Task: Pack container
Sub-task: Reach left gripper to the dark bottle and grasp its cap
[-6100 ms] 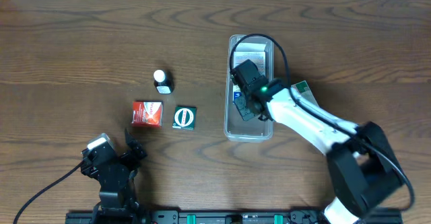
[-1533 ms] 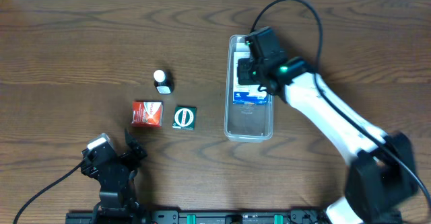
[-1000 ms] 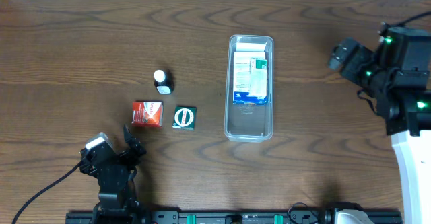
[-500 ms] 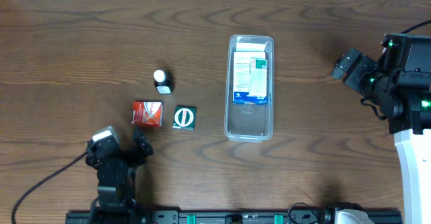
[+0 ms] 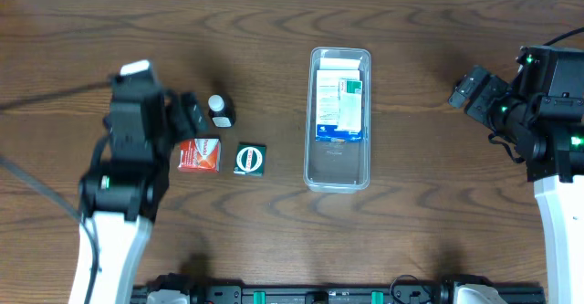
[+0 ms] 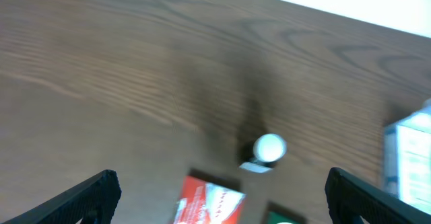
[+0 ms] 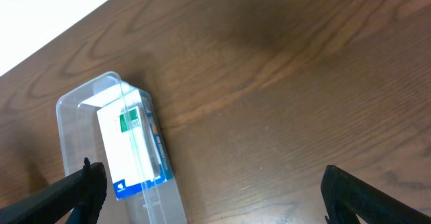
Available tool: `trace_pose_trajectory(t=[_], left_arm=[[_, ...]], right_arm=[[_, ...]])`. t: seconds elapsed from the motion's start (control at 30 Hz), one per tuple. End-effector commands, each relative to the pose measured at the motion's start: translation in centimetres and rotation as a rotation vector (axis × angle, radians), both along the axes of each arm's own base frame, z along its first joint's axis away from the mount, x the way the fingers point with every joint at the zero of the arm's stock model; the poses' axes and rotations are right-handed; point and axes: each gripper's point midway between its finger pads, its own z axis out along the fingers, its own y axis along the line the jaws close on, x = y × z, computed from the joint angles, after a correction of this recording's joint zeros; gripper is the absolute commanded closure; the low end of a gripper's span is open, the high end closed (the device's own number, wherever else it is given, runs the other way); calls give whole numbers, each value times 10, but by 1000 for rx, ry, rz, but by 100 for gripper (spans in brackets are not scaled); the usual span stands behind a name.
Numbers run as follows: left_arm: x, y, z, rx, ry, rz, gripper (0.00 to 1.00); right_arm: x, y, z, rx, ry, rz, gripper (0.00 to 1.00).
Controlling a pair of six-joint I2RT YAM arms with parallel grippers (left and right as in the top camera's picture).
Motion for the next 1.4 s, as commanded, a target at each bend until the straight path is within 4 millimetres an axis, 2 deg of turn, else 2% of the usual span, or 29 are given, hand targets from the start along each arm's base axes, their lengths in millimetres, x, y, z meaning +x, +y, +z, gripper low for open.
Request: trace_pose_trajectory(t=[0.0, 0.23, 0.43, 0.67, 0.87, 0.93, 1.1, 1.27, 1.37], left_arm=[[13, -16, -17, -53, 65, -72, 2], [43, -19, -49, -50, 115, -70, 2], [51, -20, -86, -45, 213, -67, 2], [68, -27, -113, -42, 241, -115, 0], [83, -35, -126, -60, 232, -145, 15], [85, -35, -133, -61, 241, -146, 16], [83, -46, -148, -77, 283, -176, 20], [81, -62, -150, -46, 290, -239, 33], [80, -59, -150, -7, 293, -220, 41]], right_arm=[[0, -1, 1, 7, -3, -11, 1], [0, -1, 1, 7, -3, -11, 1], [0, -1, 1, 7, -3, -11, 1], [0, -1, 1, 7, -3, -11, 1], [0, -1, 1, 7, -3, -11, 1], [0, -1, 1, 7, -3, -11, 1], [0, -1, 1, 7, -3, -11, 1], [0, -1, 1, 7, -3, -11, 1], [0, -1, 1, 7, -2, -10, 1]])
